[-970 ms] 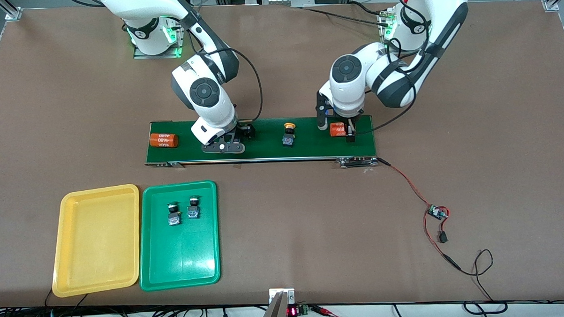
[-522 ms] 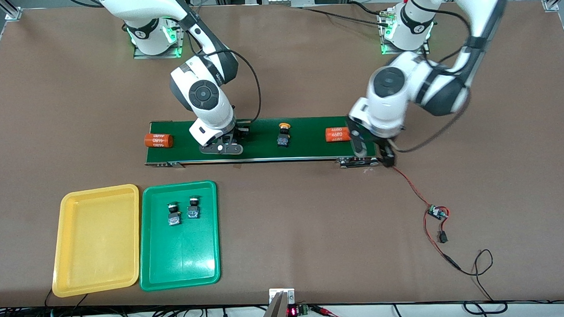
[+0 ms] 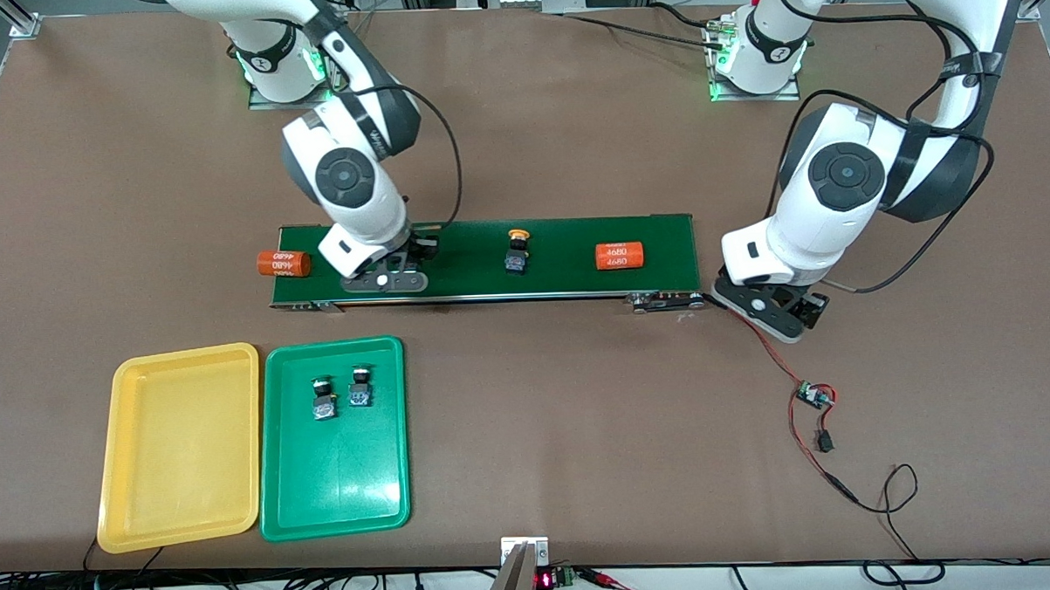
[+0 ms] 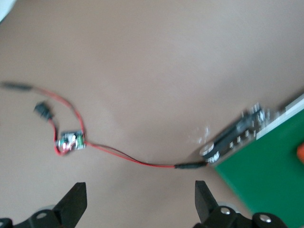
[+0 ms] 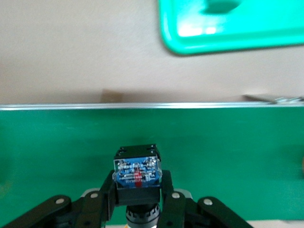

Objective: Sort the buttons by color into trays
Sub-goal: 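Carry the orange-capped button over the yellow tray with the right gripper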

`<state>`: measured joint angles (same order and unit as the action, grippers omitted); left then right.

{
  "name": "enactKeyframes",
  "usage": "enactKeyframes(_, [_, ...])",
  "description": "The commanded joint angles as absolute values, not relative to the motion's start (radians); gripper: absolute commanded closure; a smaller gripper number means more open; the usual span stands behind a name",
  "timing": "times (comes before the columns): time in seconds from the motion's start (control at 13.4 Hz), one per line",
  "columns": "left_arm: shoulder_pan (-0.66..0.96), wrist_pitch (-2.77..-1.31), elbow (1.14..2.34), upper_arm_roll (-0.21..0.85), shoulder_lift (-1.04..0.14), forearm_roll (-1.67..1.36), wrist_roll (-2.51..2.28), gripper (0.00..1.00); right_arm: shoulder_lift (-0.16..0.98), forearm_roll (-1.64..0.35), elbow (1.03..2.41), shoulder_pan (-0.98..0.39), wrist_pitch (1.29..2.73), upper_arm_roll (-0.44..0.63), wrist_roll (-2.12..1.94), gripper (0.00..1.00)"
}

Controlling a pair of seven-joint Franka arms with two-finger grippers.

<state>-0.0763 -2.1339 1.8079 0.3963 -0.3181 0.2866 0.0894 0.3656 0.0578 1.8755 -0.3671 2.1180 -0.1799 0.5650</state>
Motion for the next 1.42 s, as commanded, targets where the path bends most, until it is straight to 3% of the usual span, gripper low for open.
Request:
enactKeyframes(0.0, [-0.064,-2.066,1.726,0.321,-0.316,0.256,-0.099,0.00,0.357,0.064,1.732,-0.280,1.978,-0.186,0.442,0.89])
enactKeyframes(0.3, [-0.055,-1.981,1.611,0.126,-0.314,0.062,-0.107,0.00,0.386,0.112,1.637,-0.129,1.960,-0.186,0.318,0.89])
enactKeyframes(0.52, [-0.058,-1.937,1.563,0.049,-0.284,0.045,-0.100,0.00,0.448,0.144,1.589,-0.013,1.970,-0.186,0.181,0.89])
enactKeyframes(0.67, [-0.064,-1.829,1.510,0.006,-0.258,0.032,-0.091,0.00,0.538,0.146,1.487,0.049,1.974,-0.184,0.074,0.89])
enactKeyframes(0.89, [-0.093,-1.677,1.462,0.000,-0.219,0.000,-0.089,0.00,0.641,0.146,1.398,0.080,2.031,-0.137,-0.055,0.89])
enactKeyframes(1.34, [-0.092,-1.684,1.506,0.057,-0.149,-0.020,-0.103,0.00,0.770,0.146,1.397,0.092,2.267,0.005,-0.245,0.89])
